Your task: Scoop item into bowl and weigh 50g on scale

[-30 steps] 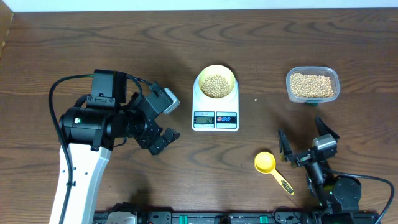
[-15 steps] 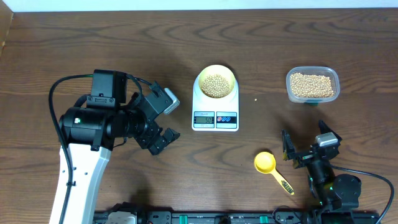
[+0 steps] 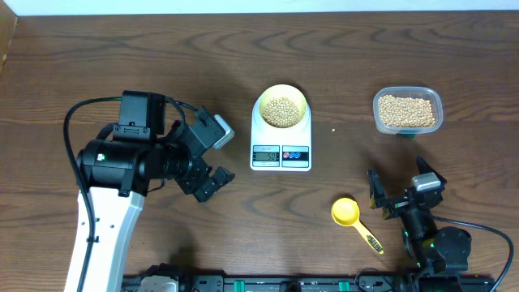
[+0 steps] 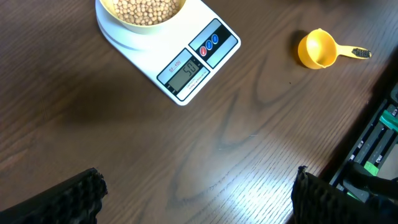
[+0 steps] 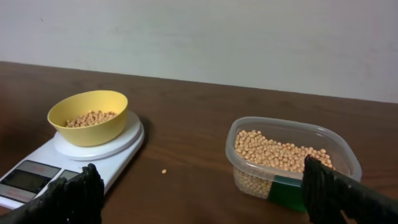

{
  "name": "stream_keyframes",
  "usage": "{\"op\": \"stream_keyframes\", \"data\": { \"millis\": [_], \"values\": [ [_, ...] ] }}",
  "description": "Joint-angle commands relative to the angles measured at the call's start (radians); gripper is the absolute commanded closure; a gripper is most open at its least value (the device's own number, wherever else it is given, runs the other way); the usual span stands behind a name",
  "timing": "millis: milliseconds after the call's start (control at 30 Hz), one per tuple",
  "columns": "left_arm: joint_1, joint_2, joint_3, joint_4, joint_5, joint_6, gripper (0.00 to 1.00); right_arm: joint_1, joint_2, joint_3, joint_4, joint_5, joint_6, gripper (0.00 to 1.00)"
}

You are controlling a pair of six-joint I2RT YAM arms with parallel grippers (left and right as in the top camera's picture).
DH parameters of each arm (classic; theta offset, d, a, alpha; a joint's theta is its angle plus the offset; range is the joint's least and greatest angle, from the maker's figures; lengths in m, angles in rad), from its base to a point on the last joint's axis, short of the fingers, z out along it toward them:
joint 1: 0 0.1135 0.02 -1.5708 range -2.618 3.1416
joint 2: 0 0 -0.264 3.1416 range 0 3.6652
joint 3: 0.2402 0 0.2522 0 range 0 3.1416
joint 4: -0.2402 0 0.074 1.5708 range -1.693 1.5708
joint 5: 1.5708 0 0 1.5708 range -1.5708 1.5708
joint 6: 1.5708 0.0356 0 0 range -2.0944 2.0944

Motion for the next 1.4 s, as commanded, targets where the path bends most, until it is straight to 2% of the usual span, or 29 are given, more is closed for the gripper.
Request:
{"op": "stream_keyframes", "data": {
  "millis": [0,433,1367],
  "values": [
    [0.005,0.002,0.002,-0.002,-0.006,-0.001,0.02,-0.006,-0.006,-0.001,-0.010,0.010,-0.029,0.01],
    [0.005,0.002,0.002,-0.002,-0.006,-0.001,0.02,-0.008,-0.006,-0.001,-0.013,0.071,-0.010,0.01],
    [0.005,0.002,0.002,-0.002,-0.006,-0.001,0.02,-0.041,-0.004,-0.001,-0.009,0.058,0.008,0.01]
  ]
}}
